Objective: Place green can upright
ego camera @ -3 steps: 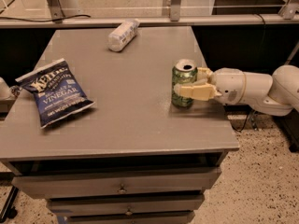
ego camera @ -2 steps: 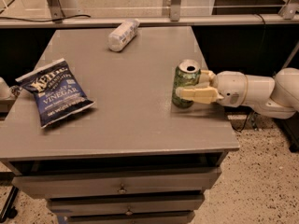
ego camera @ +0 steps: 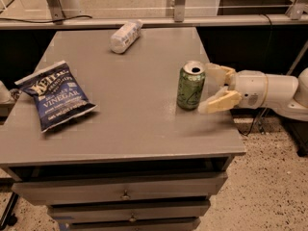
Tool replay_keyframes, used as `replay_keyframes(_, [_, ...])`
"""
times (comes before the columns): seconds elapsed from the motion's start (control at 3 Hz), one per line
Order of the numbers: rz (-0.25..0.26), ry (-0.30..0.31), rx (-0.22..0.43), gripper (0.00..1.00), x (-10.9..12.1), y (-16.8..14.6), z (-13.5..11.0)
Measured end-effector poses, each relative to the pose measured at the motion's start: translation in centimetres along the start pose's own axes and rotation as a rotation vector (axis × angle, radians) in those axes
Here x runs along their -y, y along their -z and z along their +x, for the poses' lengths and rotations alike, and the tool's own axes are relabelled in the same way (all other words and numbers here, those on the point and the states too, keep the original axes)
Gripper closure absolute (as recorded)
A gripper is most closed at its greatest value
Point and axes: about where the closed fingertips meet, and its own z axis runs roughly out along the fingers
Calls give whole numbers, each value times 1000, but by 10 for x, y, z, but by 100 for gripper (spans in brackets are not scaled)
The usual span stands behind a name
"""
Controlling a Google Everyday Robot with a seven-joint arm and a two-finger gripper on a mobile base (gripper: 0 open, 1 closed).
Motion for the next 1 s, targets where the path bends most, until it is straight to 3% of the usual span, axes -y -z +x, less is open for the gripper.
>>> replay_keyframes(0.33, [101,103,-52,0,9,53,-34])
replay_keyframes(0.67, [220,220,-140,0,13,127,-78])
replay_keyframes(1.0, [256,266,-139,0,18,144,-101])
